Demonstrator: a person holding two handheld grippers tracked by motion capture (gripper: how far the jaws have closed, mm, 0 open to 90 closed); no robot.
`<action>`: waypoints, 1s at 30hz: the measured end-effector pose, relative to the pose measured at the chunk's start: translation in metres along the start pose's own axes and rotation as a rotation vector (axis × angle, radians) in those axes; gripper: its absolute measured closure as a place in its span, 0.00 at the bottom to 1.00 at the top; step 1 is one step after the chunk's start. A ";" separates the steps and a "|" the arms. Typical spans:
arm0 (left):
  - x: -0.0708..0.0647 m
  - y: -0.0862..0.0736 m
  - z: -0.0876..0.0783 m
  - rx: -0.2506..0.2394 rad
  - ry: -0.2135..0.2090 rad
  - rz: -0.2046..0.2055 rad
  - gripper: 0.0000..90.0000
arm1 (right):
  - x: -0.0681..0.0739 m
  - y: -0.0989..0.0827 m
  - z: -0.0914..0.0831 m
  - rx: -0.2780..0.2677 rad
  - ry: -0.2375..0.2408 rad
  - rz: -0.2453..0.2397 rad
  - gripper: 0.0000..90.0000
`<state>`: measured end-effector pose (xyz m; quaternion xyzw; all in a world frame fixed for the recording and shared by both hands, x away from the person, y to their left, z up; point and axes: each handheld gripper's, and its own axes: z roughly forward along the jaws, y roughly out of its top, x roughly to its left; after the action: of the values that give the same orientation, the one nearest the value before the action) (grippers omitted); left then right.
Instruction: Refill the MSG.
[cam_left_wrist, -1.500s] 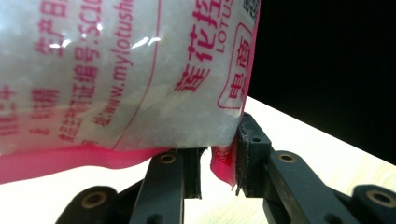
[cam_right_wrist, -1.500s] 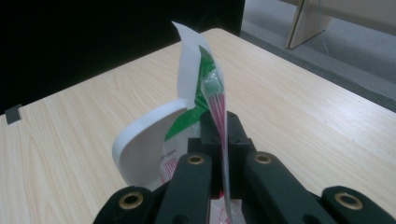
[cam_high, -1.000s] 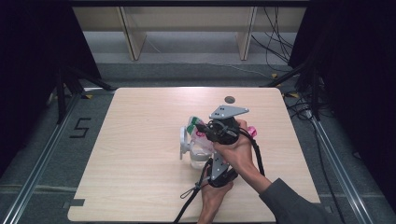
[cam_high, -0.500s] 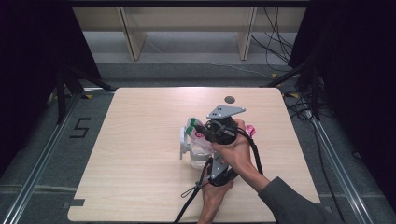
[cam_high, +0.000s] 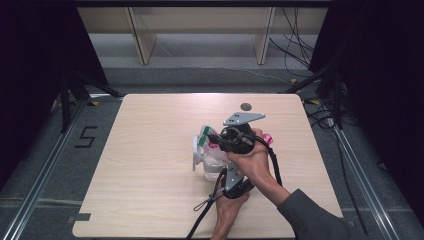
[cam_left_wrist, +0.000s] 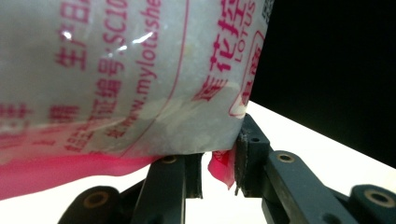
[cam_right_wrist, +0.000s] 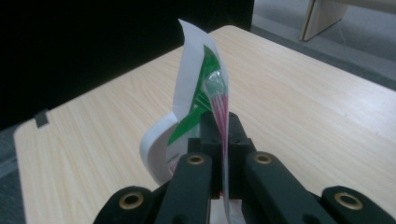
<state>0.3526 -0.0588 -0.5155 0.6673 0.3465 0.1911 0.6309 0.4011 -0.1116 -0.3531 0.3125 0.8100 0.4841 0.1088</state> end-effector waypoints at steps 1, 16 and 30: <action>0.000 -0.001 0.000 0.001 0.001 0.003 0.83 | -0.002 0.000 0.000 -0.010 0.001 0.010 1.00; 0.003 0.001 0.003 -0.001 -0.032 -0.023 0.83 | -0.006 -0.001 0.003 -0.018 -0.031 0.031 1.00; -0.001 0.002 0.010 -0.071 -0.061 -0.102 0.84 | 0.002 -0.001 0.004 0.006 -0.042 -0.007 1.00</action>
<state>0.3593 -0.0666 -0.5142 0.6317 0.3536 0.1505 0.6733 0.4009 -0.1074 -0.3560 0.3202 0.8101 0.4745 0.1266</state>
